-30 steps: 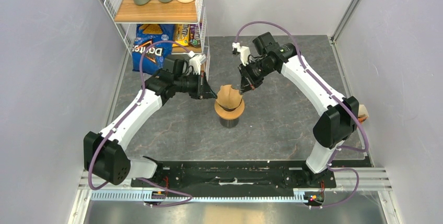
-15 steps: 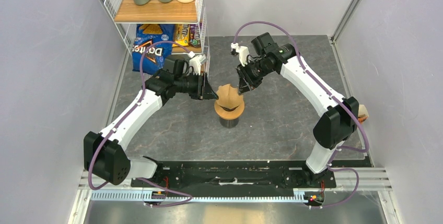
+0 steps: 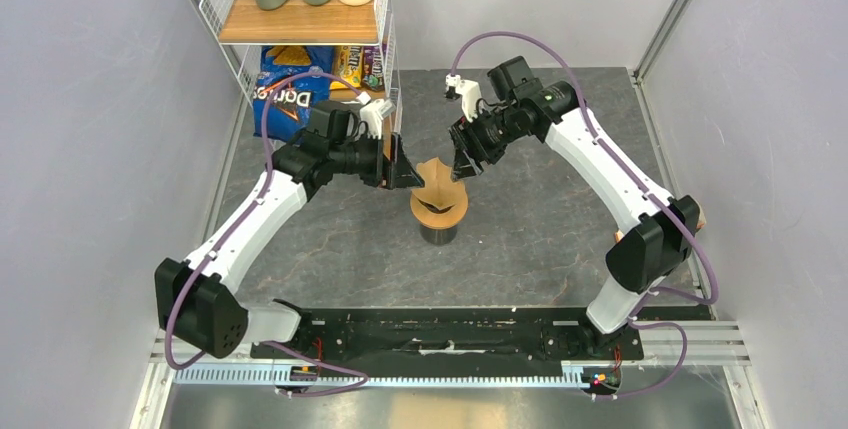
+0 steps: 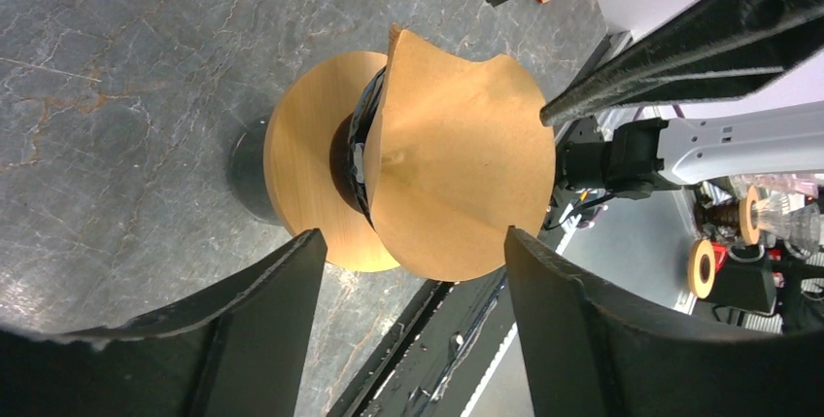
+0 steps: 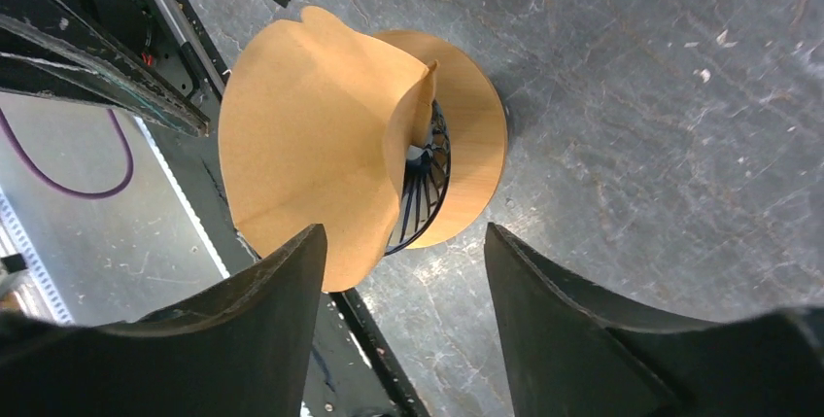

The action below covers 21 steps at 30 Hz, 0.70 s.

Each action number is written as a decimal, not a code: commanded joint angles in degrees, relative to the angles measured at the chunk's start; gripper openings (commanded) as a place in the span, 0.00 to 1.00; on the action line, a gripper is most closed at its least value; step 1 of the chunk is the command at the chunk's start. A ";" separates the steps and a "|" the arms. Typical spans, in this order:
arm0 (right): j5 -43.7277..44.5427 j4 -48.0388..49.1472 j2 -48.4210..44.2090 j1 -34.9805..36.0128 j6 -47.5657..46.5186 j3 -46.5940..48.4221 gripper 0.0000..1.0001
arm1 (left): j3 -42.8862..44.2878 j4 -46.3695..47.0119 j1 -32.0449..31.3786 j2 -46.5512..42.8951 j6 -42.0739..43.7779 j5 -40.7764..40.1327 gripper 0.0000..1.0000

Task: Place the coffee filter in the dripper

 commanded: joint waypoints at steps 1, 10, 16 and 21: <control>-1.06 0.16 -3.08 0.40 0.28 3.58 0.73 | 3.11 -0.85 -0.17 -2.09 1.87 -0.39 0.82; 2.08 3.12 -10.13 -0.86 3.63 5.38 0.97 | 8.26 -8.28 2.60 -8.30 8.05 -2.76 0.91; 7.96 6.91 -18.43 -5.41 8.96 1.32 0.97 | 14.53 -18.23 8.53 -11.72 11.97 -4.50 0.93; 12.67 7.21 -25.15 -12.22 12.63 -3.94 0.97 | 21.43 -30.88 17.08 -8.96 17.46 -3.89 0.94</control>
